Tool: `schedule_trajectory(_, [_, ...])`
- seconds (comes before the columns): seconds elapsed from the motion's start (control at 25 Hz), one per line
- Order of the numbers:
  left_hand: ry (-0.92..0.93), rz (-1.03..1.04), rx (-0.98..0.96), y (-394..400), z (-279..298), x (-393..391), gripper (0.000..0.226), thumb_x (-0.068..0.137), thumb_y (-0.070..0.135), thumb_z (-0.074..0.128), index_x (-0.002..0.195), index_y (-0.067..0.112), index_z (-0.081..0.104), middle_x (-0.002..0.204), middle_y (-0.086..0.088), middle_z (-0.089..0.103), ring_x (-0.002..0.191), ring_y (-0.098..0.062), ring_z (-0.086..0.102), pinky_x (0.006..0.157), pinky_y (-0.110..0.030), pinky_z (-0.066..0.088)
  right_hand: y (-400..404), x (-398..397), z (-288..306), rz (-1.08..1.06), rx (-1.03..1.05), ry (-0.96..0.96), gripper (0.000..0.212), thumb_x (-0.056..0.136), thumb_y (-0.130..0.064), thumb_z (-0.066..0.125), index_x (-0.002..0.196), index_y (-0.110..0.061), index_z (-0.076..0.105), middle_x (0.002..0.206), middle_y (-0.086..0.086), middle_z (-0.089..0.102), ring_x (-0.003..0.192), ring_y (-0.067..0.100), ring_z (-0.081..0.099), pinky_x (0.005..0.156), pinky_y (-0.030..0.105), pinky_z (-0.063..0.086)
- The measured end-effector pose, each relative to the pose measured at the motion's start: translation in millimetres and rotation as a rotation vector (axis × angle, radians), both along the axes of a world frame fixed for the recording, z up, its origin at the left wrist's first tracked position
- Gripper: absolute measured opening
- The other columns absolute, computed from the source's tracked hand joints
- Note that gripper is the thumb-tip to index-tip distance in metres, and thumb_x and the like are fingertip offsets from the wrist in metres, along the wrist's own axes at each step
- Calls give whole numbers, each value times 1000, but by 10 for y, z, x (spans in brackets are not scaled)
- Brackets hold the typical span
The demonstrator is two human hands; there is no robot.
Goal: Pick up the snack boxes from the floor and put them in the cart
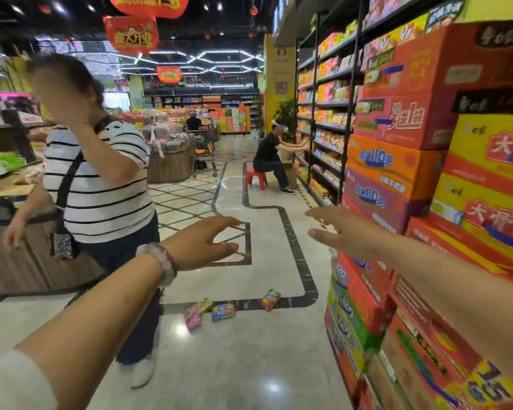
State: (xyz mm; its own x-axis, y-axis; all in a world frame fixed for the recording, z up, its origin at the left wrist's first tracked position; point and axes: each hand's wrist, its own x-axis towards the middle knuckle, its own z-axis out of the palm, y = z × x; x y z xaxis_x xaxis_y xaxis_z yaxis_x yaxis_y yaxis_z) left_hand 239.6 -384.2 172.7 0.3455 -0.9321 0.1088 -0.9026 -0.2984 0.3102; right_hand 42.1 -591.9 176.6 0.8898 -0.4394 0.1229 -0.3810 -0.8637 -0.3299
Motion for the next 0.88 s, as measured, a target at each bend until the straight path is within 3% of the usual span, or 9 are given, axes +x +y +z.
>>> schedule_trajectory(0.16, [23, 60, 17, -425, -143, 474, 56, 91, 40, 51, 142, 30, 31, 148, 3, 33, 131, -14, 37, 109, -33, 35, -565, 564, -117, 44, 49, -5, 52, 95, -48, 43, 143, -30, 34, 142, 2, 42, 121, 19, 48, 101, 35, 42])
schedule_trajectory(0.4, [66, 135, 79, -980, -476, 1257, 55, 92, 42, 48, 143, 30, 29, 149, 4, 32, 132, -14, 35, 107, -30, 33, -1184, 1467, -524, 84, 153, 15, 49, 95, -44, 46, 141, -30, 37, 143, 0, 41, 125, 17, 46, 98, 26, 38])
schedule_trajectory(0.64, [110, 165, 60, -1770, -736, 2494, 55, 93, 39, 49, 143, 30, 29, 150, 4, 31, 132, -14, 34, 97, -21, 31, -1888, 2716, -853, 81, 161, 48, 48, 94, -42, 46, 139, -28, 40, 143, -1, 43, 120, 17, 49, 95, 27, 40])
schedule_trajectory(0.88, [181, 177, 104, -2512, -811, 3693, 53, 93, 40, 48, 142, 31, 30, 149, 3, 32, 132, -16, 35, 98, -24, 30, -2548, 3800, -982, 17, 211, 30, 47, 95, -41, 47, 139, -26, 42, 140, 2, 46, 118, 17, 50, 90, 25, 40])
